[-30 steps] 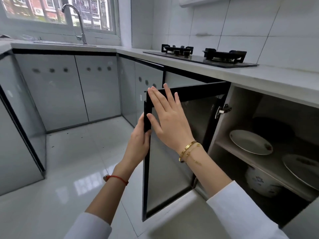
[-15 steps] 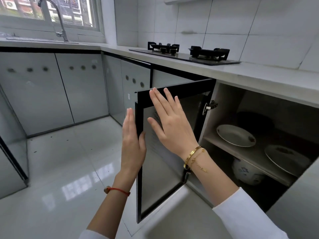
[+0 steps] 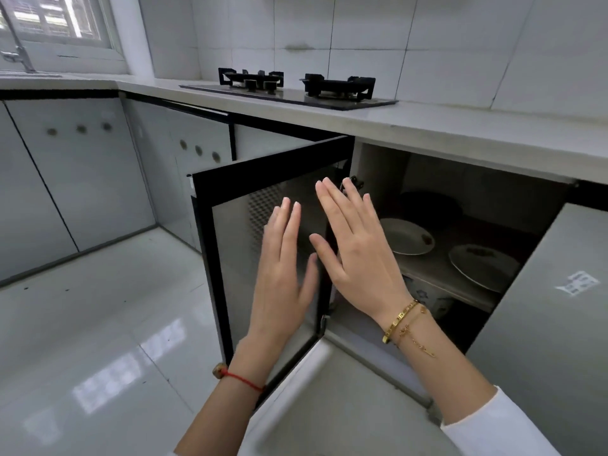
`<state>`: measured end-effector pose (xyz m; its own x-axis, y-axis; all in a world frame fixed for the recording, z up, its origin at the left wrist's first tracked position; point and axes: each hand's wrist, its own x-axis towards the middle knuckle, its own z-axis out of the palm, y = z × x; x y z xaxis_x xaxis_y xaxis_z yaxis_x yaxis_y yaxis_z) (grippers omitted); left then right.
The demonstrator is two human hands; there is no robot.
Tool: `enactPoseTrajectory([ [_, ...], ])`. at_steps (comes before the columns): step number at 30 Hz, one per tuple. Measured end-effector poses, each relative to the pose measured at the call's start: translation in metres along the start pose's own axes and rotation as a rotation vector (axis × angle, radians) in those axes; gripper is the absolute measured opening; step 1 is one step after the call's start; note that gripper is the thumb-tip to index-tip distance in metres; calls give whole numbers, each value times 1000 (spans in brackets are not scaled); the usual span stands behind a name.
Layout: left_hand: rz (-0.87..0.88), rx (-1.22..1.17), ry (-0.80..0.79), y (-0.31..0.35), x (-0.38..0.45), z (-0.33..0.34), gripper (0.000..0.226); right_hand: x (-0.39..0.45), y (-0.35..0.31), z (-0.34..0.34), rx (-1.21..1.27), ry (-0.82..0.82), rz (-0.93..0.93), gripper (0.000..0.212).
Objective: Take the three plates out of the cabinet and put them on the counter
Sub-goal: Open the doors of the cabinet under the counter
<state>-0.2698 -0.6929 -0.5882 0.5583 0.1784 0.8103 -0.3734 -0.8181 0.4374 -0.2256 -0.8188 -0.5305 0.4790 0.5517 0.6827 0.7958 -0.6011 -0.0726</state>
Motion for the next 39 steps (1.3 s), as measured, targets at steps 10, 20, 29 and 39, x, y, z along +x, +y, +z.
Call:
enactPoseTrajectory([
  [10,-3,-355,-293,57,12,109,61,-72,87,-67,-228,-11,275,62],
  [20,-27,-581,-498,123,38,196,61,-113,161,-128,-413,33,493,60],
  [29,-134,-684,-645,172,63,258,63,-114,208,-150,-517,-17,579,61],
  [39,-79,-718,-663,180,66,264,47,-110,210,-152,-539,-51,588,61],
])
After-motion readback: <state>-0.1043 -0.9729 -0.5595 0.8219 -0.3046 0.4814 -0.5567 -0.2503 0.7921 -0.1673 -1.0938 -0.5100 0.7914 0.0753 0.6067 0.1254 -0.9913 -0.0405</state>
